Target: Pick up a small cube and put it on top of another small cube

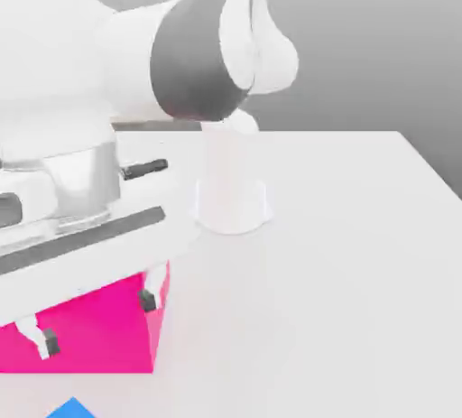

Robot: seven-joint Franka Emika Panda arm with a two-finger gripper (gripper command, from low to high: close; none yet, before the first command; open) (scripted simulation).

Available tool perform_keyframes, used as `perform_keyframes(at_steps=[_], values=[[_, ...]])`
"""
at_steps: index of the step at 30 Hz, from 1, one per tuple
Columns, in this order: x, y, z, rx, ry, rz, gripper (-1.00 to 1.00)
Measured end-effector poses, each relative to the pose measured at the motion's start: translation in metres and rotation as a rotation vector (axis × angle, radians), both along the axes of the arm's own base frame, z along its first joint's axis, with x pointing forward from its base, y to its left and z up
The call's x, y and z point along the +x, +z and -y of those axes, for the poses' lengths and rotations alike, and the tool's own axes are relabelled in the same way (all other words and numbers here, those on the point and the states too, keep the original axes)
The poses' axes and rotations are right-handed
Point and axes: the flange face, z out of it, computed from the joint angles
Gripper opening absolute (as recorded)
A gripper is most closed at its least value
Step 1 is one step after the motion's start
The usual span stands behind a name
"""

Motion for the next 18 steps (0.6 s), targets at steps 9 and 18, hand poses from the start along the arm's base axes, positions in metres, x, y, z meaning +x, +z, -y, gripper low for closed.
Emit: perform_keyframes(at_steps=[9, 18], values=[[-0.012, -0.124, 0.043, -0.113, 0.178, -0.121, 0.00], [-0.013, -0.153, 0.043, -0.113, 0.182, -0.125, -1.00]])
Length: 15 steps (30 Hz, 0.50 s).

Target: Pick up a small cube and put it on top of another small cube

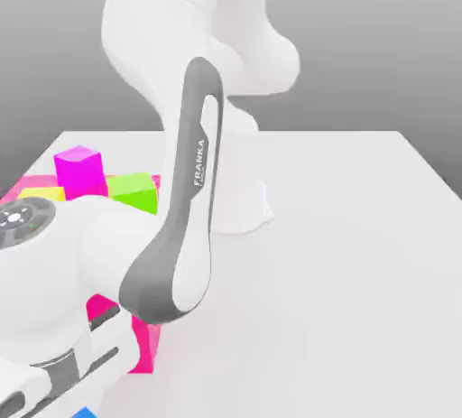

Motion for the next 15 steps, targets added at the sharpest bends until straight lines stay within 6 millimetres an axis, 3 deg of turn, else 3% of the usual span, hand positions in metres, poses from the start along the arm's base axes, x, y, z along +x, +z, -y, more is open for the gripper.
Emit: perform_keyframes(at_steps=[3, 8, 15], values=[[0.000, 0.041, 0.000, 0.000, 0.001, 0.000, -1.00], [-0.002, 0.074, 0.004, 0.005, 0.056, -0.049, -1.00], [-0.029, 0.150, 0.012, 0.031, -0.086, -0.077, -1.00]])
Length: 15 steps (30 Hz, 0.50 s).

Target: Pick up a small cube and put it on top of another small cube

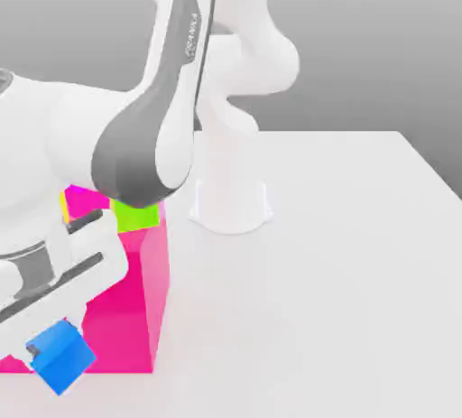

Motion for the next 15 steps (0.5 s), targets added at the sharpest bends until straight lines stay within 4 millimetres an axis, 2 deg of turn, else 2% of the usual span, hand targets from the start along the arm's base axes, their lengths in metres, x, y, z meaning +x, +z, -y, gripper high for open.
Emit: perform_keyframes(at_steps=[3, 9, 15], values=[[-0.017, 0.035, 0.005, -0.019, -0.069, -0.010, -1.00], [-0.065, 0.102, 0.020, -0.099, -0.243, -0.018, -1.00], [-0.130, 0.138, 0.033, -0.095, -0.553, 0.006, -1.00]])
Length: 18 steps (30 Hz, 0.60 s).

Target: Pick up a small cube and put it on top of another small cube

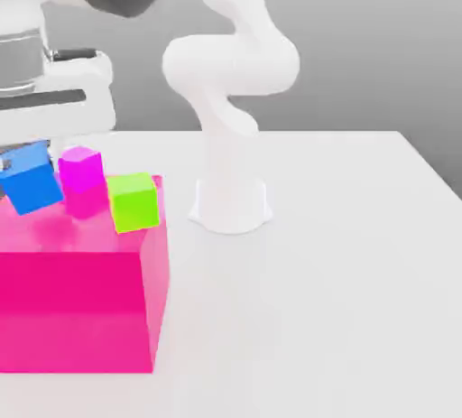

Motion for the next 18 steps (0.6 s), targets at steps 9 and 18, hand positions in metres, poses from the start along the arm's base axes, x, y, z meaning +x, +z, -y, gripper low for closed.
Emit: perform_keyframes(at_steps=[9, 18], values=[[-0.101, 0.027, 0.004, 0.013, -0.479, 0.055, -1.00], [-0.137, -0.028, -0.001, 0.005, -0.658, 0.073, 1.00]])
